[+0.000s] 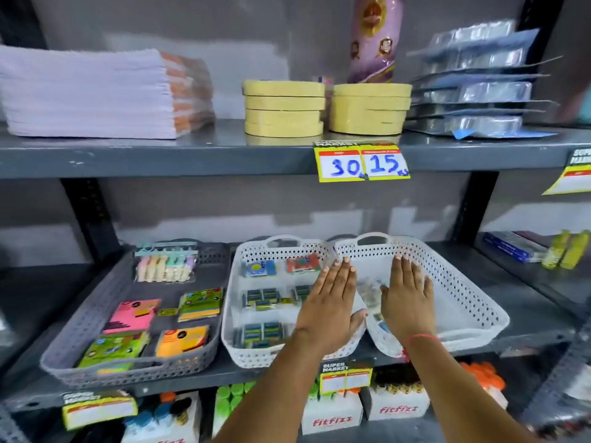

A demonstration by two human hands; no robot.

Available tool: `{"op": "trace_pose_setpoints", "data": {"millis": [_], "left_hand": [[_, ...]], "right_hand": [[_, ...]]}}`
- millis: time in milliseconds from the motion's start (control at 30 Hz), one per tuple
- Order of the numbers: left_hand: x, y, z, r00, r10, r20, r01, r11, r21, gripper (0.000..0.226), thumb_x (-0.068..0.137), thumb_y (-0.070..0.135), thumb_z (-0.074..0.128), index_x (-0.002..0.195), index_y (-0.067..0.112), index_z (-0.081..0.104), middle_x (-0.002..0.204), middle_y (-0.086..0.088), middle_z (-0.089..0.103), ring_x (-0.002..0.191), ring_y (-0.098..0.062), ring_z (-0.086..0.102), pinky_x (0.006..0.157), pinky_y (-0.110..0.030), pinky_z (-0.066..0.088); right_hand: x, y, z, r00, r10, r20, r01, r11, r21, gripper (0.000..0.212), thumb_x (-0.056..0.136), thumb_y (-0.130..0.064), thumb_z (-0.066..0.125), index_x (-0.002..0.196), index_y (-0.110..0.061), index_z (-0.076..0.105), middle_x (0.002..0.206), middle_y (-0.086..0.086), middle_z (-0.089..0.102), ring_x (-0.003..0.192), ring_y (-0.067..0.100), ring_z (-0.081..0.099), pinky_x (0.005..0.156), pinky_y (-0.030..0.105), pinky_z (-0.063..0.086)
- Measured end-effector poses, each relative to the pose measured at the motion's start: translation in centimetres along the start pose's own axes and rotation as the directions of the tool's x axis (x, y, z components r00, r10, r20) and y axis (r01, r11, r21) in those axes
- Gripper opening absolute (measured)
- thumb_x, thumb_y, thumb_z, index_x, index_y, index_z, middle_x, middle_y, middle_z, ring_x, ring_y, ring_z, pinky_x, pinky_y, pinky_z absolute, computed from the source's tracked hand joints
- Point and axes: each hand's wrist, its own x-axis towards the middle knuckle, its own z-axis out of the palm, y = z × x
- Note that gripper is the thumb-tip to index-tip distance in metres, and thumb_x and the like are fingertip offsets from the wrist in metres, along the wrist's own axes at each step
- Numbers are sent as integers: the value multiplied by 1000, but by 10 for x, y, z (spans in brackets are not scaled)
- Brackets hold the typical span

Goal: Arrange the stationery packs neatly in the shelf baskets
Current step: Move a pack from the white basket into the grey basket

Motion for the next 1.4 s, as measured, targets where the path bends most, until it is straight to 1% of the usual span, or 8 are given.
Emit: {"op": "trace_pose_setpoints", "data": {"millis": [133,333,533,733,833,967,1067,1400], "left_hand": [[24,15,27,973,22,231,-29,999,29,66,98,32,32,149,3,2,160,-15,-4,148,-28,-7,118,-42,-5],[23,20,56,935,-34,352,53,998,-44,66,98,48,21,150,11,6,161,-12,3,146,-32,11,117,-49,10],[19,20,53,938,-25,344,58,995,-84,67,97,51,17,151,12,5,161,-12,-3,140,-35,28,116,-50,15],[19,19,51,934,-14,358,55,993,-106,68,97,54,16,150,14,5,160,-11,-8,127,-38,46,113,-51,22],[18,21,52,934,-9,356,56,991,-122,67,97,54,15,150,14,6,161,-9,-8,129,-38,44,113,-51,23],[18,21,48,937,-12,350,57,991,-118,67,97,54,14,150,14,6,161,-9,-9,123,-41,49,107,-51,30],[17,21,44,941,-6,338,46,993,-112,67,97,54,16,149,13,8,161,-11,-7,112,-39,56,98,-48,38],[7,2,32,948,-59,311,99,989,-114,68,96,55,22,150,18,5,161,-9,-6,115,-37,55,86,-45,46]], "right_hand": [[24,12,11,952,146,267,-181,977,111,47,93,-22,40,138,-10,36,142,14,43,131,33,40,105,41,39],[44,20,28,859,245,449,-421,837,350,44,86,-21,52,126,-5,47,133,20,51,120,36,51,97,38,44],[51,25,39,822,313,477,-562,586,584,51,76,-2,64,125,-6,51,126,20,59,113,35,58,90,38,49],[48,31,38,834,464,299,-486,359,797,27,77,3,62,101,-8,65,94,20,73,70,23,59,64,28,49],[45,40,40,789,470,395,-530,196,825,36,78,10,56,112,0,60,84,17,65,56,19,51,53,26,42],[41,37,41,772,395,498,-627,347,698,27,76,-2,69,103,-5,62,80,16,55,60,21,44,53,28,36],[40,32,35,746,378,549,-657,280,700,14,80,3,64,73,-6,57,61,14,49,46,17,35,42,24,32],[54,22,24,705,645,296,-503,159,850,34,77,8,57,105,-11,61,97,14,63,79,24,59,76,32,51]]}}
